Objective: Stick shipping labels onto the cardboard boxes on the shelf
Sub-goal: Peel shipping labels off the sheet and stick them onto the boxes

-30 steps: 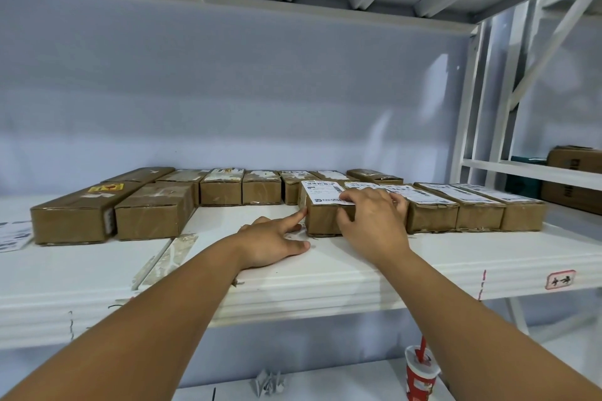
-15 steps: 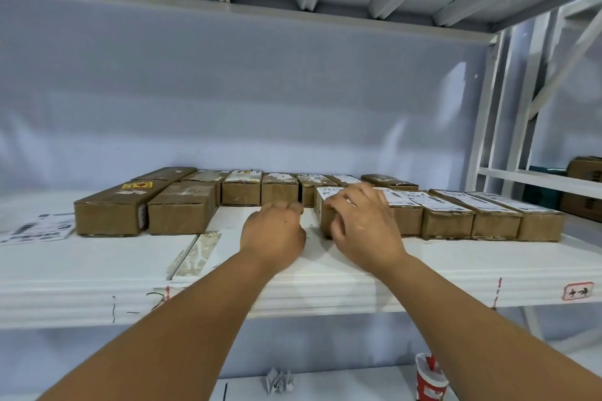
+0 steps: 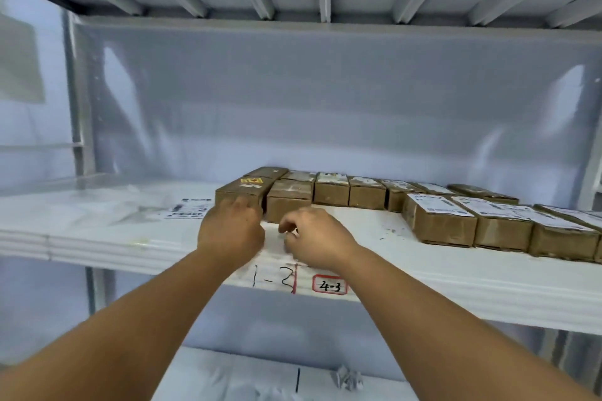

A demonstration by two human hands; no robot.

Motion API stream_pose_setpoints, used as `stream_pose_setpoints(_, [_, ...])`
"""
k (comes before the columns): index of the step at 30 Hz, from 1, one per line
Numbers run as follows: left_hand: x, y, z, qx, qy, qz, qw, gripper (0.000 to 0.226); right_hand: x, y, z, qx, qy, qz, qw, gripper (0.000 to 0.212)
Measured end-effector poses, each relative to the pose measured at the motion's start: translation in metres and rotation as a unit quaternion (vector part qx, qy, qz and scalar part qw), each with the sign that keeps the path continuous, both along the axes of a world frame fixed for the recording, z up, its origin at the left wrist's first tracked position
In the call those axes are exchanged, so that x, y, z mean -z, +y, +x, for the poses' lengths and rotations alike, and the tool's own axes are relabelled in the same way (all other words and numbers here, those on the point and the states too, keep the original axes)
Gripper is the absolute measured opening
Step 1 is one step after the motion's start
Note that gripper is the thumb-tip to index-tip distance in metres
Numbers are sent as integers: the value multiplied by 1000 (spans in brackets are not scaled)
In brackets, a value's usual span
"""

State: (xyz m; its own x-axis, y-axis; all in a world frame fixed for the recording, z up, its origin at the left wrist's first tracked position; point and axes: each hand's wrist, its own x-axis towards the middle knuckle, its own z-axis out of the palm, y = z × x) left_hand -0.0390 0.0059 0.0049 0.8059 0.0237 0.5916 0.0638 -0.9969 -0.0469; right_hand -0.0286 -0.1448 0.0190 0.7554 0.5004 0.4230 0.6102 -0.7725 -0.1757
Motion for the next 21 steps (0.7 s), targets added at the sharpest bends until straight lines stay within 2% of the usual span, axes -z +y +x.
stream_pose_setpoints(2, [9, 38, 4, -23, 10, -78, 997, 24, 3, 26, 1, -28, 24, -18, 999, 27])
stream_pose_setpoints(4, [13, 71, 7, -38, 16, -196, 980, 23, 6, 49, 7, -46, 52, -29, 997, 30])
stream_pose_setpoints(6, [10, 94, 12, -54, 21, -249, 967, 27, 9, 66, 13, -54, 66, -16, 996, 31])
stream_pose_setpoints(10, [5, 118, 31, -45, 65, -217, 973, 45, 11, 89, 28, -65, 89, 43, 993, 32])
stream_pose_setpoints(12, [6, 125, 42, -47, 99, -110, 988, 51, 8, 96, 39, -60, 100, 36, 993, 31])
stream_pose_setpoints(14, [6, 131, 50, -46, 123, -60, 990, 55, 4, 103, 48, -42, 90, 7, 995, 28])
stream_pose_setpoints(18, [6, 138, 62, -6, 148, -163, 975, 39, 7, 113, 58, -17, 30, -8, 999, 24])
stream_pose_setpoints(21, [7, 138, 63, -4, 118, -133, 984, 38, 13, 114, 60, -13, 23, 25, 999, 23])
